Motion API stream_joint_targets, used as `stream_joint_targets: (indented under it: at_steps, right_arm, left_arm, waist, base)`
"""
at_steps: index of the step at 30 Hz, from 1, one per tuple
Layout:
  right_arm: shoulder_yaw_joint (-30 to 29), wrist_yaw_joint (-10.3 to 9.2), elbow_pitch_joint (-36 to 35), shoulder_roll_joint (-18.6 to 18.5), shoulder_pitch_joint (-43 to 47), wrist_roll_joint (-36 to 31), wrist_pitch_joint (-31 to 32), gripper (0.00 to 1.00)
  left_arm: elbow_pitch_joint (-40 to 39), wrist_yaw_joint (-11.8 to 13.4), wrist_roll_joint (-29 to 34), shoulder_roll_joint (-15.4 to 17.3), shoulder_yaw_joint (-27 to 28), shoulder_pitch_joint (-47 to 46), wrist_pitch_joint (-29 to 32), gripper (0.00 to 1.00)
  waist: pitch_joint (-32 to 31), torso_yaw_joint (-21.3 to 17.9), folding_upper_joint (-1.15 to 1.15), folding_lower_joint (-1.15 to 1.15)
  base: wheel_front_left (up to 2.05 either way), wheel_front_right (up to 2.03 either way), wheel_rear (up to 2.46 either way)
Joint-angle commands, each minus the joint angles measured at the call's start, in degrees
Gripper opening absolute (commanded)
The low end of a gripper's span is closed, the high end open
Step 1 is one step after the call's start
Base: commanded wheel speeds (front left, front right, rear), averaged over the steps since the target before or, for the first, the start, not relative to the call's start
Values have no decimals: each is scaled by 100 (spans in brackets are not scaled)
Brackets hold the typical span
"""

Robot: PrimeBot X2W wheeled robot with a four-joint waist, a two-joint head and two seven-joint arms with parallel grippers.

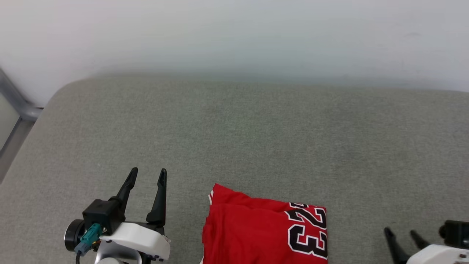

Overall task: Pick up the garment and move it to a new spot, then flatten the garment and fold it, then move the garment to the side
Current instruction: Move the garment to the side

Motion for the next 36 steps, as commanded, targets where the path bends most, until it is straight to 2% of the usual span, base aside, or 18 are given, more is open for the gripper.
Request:
stream_joint_targets:
  at_steps: [1,5,8,13,24,25,26,27,33,36]
  right_arm:
    - [32,-3,41,8,-47,95,105,100]
    - [328,-3,283,-32,-130,513,882,100]
    - [569,-3,456,-26,-243,796,1205,100]
    - [1023,-3,697,-14,-531,1414,1447,100]
    - [1494,-9,1768,33,-831,2376,2073,100]
    - [1539,-9,1820,37,-842,2430,2102,44]
    - [1583,-9,1840,40,-866,2443,2105,8]
    - [1609,-9,1832,40,-907,2489,2068,0]
    - [1730,-4,1372,-80,-1177,2239,1679,0]
    - [1775,-3,1225,-269,-1196,1981,1660,0]
  left_arm:
    - [-7,-11,12,-17,25,-95,-25,100]
    - [14,-80,54,-114,91,-151,-25,100]
    - [49,-141,86,-161,122,-232,-25,100]
    - [94,-255,157,-255,187,-376,-25,100]
    - [250,-506,305,-483,396,-566,-25,100]
    - [268,-525,321,-495,413,-570,-25,100]
    - [284,-547,332,-510,438,-578,-25,100]
    - [293,-558,356,-522,458,-583,-25,100]
    - [384,-623,523,-557,574,-420,-25,100]
    - [346,-623,577,-526,606,-323,-24,100]
  waist:
    - [95,85,0,0]
    - [253,192,0,0]
    - [385,276,0,0]
    - [646,392,0,0]
    - [997,547,0,0]
    - [1007,552,0,0]
    - [1010,554,0,0]
    - [1007,553,0,0]
    - [665,399,0,0]
    - [487,246,0,0]
  base:
    - [0,0,0]
    - [0,0,0]
    - [0,0,0]
    - [0,0,0]
    - [0,0,0]
    - [0,0,0]
    - [0,0,0]
    - [0,0,0]
    - [0,0,0]
    - [0,0,0]
